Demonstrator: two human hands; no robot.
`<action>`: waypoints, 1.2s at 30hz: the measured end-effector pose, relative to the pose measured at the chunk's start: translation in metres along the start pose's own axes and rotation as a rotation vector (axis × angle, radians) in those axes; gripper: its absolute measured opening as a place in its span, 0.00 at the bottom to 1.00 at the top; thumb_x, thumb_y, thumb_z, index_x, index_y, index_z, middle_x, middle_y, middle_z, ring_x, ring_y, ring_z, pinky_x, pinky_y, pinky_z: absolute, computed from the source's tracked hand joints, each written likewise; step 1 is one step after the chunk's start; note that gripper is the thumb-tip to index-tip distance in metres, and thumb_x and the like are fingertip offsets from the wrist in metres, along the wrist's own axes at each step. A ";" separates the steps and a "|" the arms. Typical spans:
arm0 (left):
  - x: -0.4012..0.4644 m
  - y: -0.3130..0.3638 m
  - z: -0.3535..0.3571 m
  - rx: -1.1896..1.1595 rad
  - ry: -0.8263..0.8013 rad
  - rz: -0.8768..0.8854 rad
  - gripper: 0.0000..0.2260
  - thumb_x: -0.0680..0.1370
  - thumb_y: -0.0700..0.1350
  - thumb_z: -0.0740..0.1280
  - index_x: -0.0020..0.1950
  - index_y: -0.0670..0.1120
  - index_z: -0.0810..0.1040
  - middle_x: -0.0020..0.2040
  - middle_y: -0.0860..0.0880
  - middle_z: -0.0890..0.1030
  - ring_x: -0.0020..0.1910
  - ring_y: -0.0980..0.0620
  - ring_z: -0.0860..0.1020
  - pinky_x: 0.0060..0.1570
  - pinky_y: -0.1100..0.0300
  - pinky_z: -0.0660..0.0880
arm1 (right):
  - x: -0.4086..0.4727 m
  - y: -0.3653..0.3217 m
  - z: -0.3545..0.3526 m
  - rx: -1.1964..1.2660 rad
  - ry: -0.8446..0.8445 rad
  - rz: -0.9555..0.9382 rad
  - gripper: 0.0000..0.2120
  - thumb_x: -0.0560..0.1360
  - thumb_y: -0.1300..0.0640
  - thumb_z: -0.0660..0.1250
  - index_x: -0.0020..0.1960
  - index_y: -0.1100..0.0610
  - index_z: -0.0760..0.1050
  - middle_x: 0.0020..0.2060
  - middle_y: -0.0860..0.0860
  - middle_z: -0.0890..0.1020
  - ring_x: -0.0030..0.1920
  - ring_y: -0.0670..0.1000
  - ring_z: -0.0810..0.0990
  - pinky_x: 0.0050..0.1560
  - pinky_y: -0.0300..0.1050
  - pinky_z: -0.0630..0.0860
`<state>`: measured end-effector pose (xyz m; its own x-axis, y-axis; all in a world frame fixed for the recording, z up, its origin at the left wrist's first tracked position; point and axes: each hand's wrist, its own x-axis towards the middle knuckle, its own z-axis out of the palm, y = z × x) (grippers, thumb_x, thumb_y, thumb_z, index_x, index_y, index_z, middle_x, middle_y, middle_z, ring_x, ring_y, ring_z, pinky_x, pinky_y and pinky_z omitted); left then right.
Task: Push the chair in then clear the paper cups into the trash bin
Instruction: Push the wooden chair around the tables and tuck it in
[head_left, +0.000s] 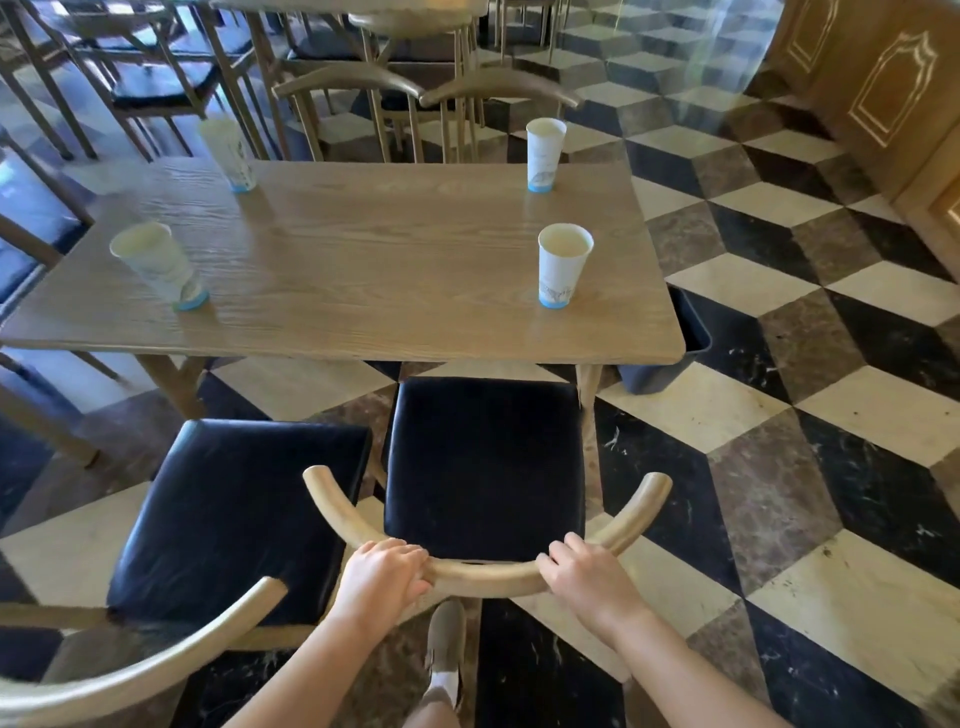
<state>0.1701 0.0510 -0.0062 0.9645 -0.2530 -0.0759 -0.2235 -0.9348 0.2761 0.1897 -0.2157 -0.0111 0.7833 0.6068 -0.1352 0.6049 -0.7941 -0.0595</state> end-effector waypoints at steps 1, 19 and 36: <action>0.009 -0.005 -0.001 -0.005 -0.005 0.008 0.14 0.56 0.51 0.81 0.38 0.51 0.84 0.36 0.56 0.84 0.37 0.56 0.82 0.39 0.56 0.80 | 0.009 0.005 -0.001 -0.003 -0.009 0.001 0.14 0.53 0.62 0.79 0.32 0.55 0.76 0.26 0.49 0.76 0.27 0.49 0.74 0.21 0.41 0.72; 0.149 -0.055 -0.001 -0.009 -0.051 0.275 0.10 0.60 0.55 0.76 0.32 0.53 0.79 0.29 0.58 0.79 0.29 0.59 0.78 0.29 0.66 0.75 | 0.106 0.095 0.000 -0.039 -0.084 0.068 0.21 0.53 0.66 0.80 0.43 0.57 0.79 0.35 0.51 0.80 0.36 0.52 0.78 0.29 0.45 0.79; 0.124 -0.038 -0.006 0.029 -0.035 0.154 0.19 0.66 0.50 0.76 0.54 0.48 0.81 0.53 0.52 0.82 0.54 0.50 0.79 0.55 0.54 0.75 | 0.103 0.055 -0.021 0.055 -0.123 0.269 0.20 0.72 0.60 0.69 0.64 0.58 0.73 0.56 0.54 0.79 0.59 0.55 0.74 0.60 0.49 0.72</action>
<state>0.2988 0.0566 -0.0206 0.9131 -0.4018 -0.0688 -0.3726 -0.8911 0.2591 0.3066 -0.1961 -0.0078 0.8890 0.3682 -0.2722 0.3667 -0.9285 -0.0585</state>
